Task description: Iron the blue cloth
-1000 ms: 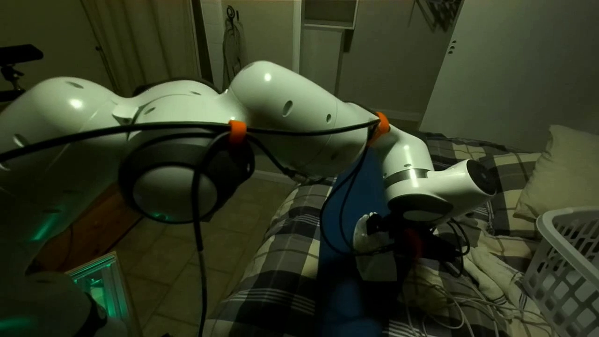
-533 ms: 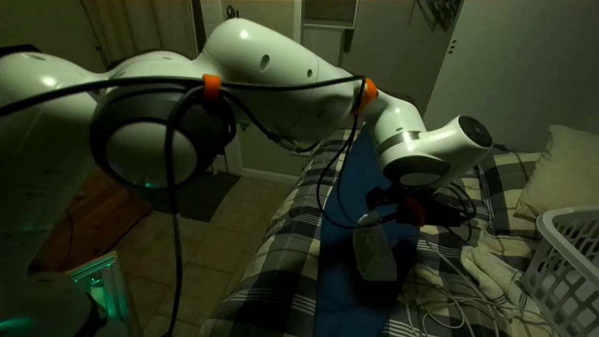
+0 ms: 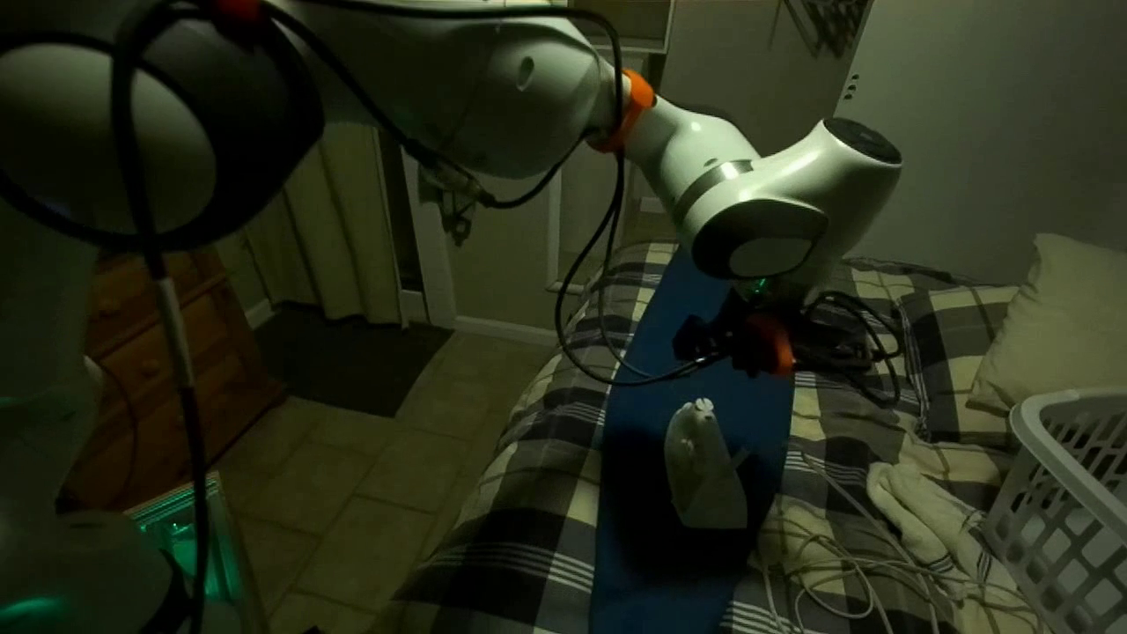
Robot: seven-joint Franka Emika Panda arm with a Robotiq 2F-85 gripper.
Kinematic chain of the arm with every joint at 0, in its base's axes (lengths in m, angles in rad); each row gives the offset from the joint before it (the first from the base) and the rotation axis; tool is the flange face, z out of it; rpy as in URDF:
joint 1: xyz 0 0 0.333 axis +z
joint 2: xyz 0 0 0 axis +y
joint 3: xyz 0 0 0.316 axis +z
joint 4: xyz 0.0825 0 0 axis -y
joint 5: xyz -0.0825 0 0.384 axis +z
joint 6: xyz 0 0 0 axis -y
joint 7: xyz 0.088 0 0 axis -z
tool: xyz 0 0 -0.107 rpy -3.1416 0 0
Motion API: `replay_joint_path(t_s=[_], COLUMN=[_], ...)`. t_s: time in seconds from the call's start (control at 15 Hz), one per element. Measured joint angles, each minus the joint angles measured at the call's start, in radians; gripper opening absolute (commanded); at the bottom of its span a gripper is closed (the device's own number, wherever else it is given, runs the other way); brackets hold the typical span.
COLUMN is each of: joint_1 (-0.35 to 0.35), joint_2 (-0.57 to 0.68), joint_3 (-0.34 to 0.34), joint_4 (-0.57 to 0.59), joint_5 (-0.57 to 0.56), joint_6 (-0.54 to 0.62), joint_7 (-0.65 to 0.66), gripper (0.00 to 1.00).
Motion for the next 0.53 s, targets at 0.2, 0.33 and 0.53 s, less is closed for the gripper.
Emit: replay_joint_path(t_s=[0.2, 0.33, 0.53], joint_1=[0.019, 0.023, 0.024], joint_2=[-0.092, -0.15, -0.19], joint_3=[-0.027, -0.038, -0.043], joint_4=[-0.084, -0.14, -0.182], joint_5=[-0.059, -0.082, -0.085], joint_6=[0.0, 0.0, 0.001], joint_7=[0.007, 0.007, 0.006], gripper=[1.0, 1.0, 1.0])
